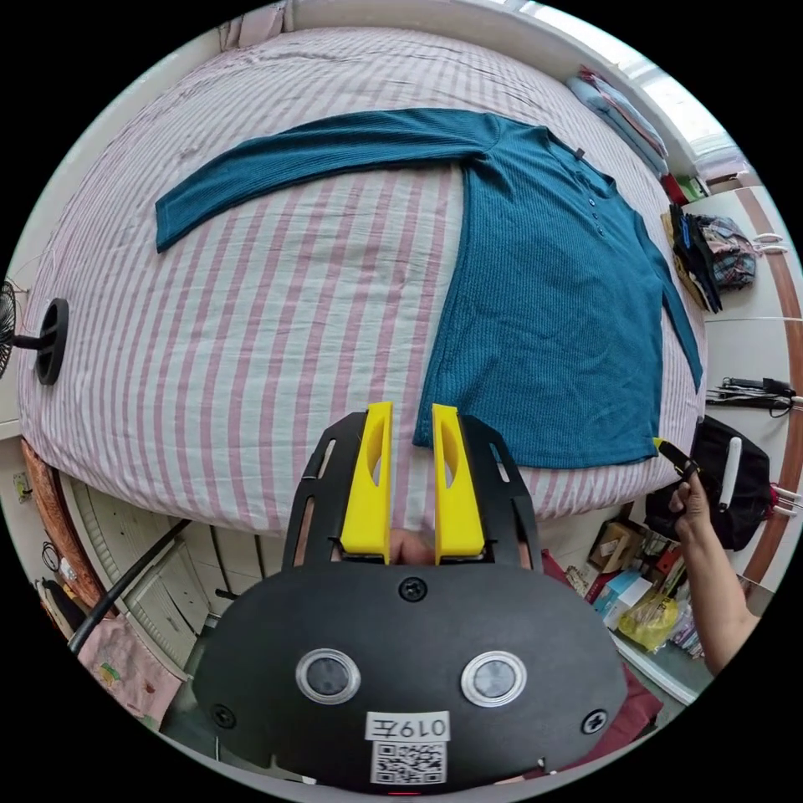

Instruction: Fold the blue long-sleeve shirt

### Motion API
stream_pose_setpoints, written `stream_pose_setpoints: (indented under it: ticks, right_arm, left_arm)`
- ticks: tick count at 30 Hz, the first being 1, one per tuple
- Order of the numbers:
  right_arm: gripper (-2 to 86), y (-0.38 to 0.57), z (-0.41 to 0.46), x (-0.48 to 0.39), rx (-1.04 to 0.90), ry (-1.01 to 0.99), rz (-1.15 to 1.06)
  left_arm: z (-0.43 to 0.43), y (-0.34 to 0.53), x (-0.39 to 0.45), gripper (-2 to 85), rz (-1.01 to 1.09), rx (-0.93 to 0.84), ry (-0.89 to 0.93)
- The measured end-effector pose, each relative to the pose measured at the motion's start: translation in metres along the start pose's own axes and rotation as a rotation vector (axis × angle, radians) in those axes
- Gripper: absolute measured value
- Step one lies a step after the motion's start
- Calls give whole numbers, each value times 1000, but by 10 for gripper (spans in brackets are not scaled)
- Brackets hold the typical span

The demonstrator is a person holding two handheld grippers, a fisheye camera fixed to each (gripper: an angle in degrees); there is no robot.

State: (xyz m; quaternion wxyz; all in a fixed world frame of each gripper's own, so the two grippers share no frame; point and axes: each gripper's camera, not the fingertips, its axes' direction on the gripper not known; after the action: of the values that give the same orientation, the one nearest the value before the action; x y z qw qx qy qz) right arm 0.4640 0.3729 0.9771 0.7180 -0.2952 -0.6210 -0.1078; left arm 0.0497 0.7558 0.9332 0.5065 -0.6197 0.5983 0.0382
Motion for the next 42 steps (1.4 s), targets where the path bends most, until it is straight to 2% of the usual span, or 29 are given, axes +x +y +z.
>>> stream_pose_setpoints:
  ticks: [7, 15, 20, 25, 35, 42]
  right_arm:
    - [84, -7, 10, 17, -14, -55, 42]
    - [49, -10, 23, 60, -18, -208, 187]
    - [6, -21, 25, 69, -66, -193, 107]
    - [-1, -34, 21, 78, -101, -132, -17]
    - [22, -60, 40, 83, -192, -55, -93]
    - [90, -64, 41, 101, -170, -170, -113]
  left_arm:
    - [20, -23, -32, 65, -18, -68, 87]
    - [34, -47, -61, 36, -45, -109, 143]
    - [37, -61, -73, 12, -1, -141, 126]
    - [36, -75, -87, 4, 39, -176, 55]
    - [52, -103, -101, 11, 33, -260, 37]
    - [56, -118, -109, 45, 44, -263, 102]
